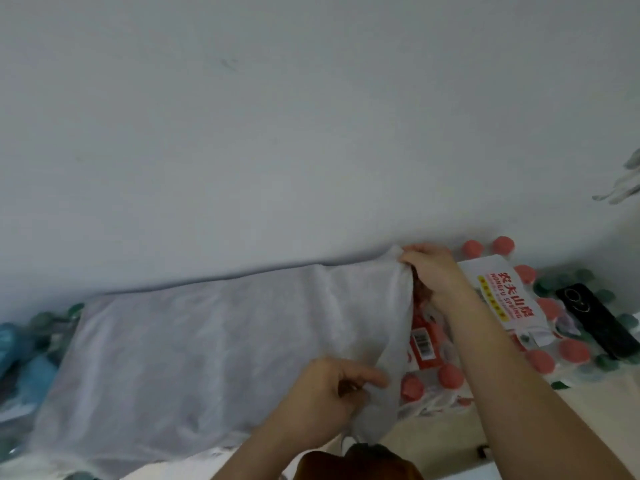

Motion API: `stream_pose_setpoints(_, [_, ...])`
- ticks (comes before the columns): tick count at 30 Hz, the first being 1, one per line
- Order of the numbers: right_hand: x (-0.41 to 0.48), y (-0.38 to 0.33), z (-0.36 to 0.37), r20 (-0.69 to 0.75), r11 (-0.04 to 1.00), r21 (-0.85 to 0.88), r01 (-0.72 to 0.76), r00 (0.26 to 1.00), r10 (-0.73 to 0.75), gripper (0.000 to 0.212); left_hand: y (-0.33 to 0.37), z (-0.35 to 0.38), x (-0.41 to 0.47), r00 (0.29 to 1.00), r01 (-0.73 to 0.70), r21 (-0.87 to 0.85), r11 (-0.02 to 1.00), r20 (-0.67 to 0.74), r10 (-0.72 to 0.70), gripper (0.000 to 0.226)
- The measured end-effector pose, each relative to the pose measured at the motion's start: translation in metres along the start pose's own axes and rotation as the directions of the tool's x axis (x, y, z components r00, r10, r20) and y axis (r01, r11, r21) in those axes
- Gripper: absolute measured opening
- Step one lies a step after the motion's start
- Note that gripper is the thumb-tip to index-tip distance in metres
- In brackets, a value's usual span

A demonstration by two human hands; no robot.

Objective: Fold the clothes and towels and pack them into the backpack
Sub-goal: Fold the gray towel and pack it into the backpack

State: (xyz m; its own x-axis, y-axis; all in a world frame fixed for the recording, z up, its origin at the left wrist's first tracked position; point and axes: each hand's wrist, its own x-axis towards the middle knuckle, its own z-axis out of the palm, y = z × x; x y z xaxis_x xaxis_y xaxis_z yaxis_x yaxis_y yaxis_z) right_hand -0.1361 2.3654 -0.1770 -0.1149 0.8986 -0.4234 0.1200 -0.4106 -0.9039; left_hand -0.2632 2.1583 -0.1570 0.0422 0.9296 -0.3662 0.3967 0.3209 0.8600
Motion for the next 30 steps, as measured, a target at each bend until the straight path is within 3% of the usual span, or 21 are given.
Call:
stream_pose_setpoints(3, [-0.011,-0.015,0.011,0.051,0.967,-0.179,0.18,0.983,-0.174,0.031,-0.007,-0.007,-0.016,0.995,-0.039,-0.028,0.999,-0.09,0.036,0.045])
stream_pose_setpoints(5, [-0.027,-0.026,0.023,0.202,0.862,-0.327,0.387,0.92,-0.336,0.04,-0.011,-0.01,-0.031,0.987,-0.02,-0.027,0.999,-0.158,0.015,0.059])
stream_pose_setpoints(7, [-0.045,-0.04,0.039,0.362,0.736,-0.395,0.549,0.83,-0.425,0.032,-0.013,-0.013,-0.052,0.976,-0.024,-0.029,0.999,-0.218,0.018,0.065])
stream_pose_setpoints(11, [-0.061,-0.062,0.083,0.597,0.541,-0.49,0.683,0.716,-0.363,0.033,-0.014,-0.028,-0.091,0.917,-0.057,-0.063,0.996,-0.399,0.028,0.074])
stream_pose_setpoints(14, [-0.066,-0.066,0.123,0.621,0.3,-0.529,0.794,0.603,-0.501,0.026,-0.022,-0.04,-0.12,0.851,-0.027,-0.198,0.98,-0.518,-0.081,0.07])
stream_pose_setpoints(18, [-0.079,-0.061,0.181,0.661,0.086,-0.503,0.86,0.447,-0.603,0.017,-0.049,-0.051,-0.152,0.776,0.019,-0.277,0.961,-0.602,-0.189,0.074])
stream_pose_setpoints(21, [-0.092,-0.054,0.223,0.668,0.052,-0.415,0.908,0.343,-0.661,0.015,-0.062,-0.064,-0.173,0.74,0.023,-0.296,0.955,-0.637,-0.215,0.075])
stream_pose_setpoints(28, [-0.123,-0.027,0.322,0.695,0.017,-0.274,0.962,0.21,-0.687,0.014,-0.107,-0.093,-0.219,0.65,0.01,-0.454,0.891,-0.674,-0.35,0.079])
stream_pose_setpoints(30, [-0.128,-0.02,0.349,0.739,0.089,-0.214,0.973,0.221,-0.637,0.015,-0.12,-0.1,-0.228,0.62,-0.002,-0.496,0.868,-0.682,-0.388,0.078])
